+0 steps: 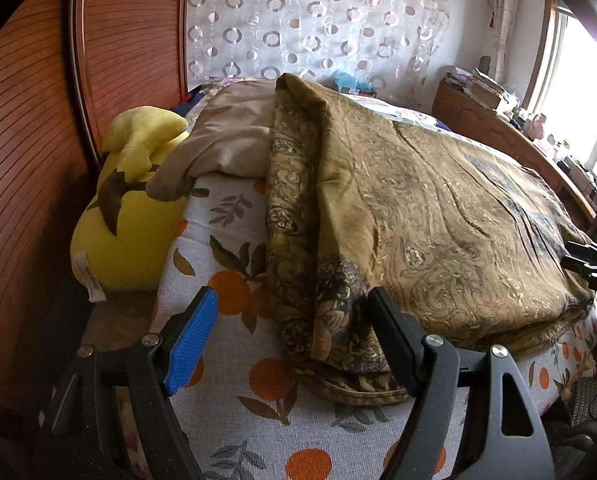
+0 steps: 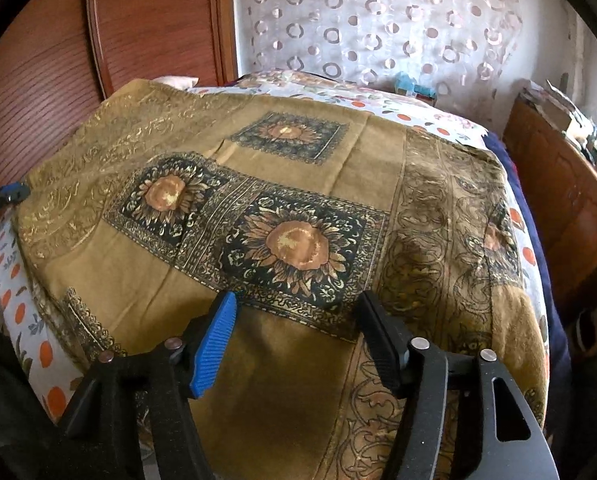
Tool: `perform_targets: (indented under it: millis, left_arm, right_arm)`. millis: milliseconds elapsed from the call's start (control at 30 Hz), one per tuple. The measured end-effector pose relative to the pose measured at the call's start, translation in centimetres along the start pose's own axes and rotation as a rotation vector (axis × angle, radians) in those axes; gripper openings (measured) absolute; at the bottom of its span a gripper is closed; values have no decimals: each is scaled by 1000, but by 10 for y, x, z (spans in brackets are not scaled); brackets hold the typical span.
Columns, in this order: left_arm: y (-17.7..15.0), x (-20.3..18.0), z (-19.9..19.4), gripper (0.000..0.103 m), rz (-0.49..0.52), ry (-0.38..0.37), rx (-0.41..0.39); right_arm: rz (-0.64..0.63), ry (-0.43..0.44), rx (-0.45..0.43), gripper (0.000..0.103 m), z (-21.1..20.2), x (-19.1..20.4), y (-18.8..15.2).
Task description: Fold small clothes
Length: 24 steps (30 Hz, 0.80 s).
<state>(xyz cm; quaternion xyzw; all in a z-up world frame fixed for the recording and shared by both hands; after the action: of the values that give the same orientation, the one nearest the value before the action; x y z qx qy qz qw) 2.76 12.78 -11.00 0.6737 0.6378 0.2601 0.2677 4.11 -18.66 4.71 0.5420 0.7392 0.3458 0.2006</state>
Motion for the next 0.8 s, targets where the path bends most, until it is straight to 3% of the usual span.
perform_targets:
  millis: [133, 233, 300, 333, 400, 800]
  left_arm:
    - [-1, 3, 1, 78, -7, -22, -9]
    - [-3, 4, 0, 67, -4, -37, -20]
    - [-3, 5, -2, 44, -7, -78, -27]
    - [-3, 4, -2, 38, -12, -114, -26]
    - [-4, 1, -3, 11, -33, -202, -23]
    - [14, -22, -40, 7, 12, -212, -162]
  right_arm:
    - [-4, 18, 9, 73, 1, 0, 0]
    - [-4, 16, 11, 74, 2, 1, 0]
    - [-3, 17, 10, 74, 2, 1, 0]
    - [-2, 18, 10, 74, 1, 0, 0]
    - [-2, 18, 10, 74, 0, 0, 0]
    - [9, 25, 7, 74, -2, -3, -1]
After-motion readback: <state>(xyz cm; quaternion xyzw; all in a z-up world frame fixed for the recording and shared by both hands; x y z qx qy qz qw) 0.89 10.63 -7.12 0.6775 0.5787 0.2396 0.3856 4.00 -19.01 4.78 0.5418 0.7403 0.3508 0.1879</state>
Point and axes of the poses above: each gripper's, at about its wrist camera, not at the fingertips, and z roughly the way its jaws point, x to its left, y to its top, the point moved 1 cm from there along z, roughly the way its jaws point, and after that the axes turned 11 degrees about z, right-handed, at the moved point
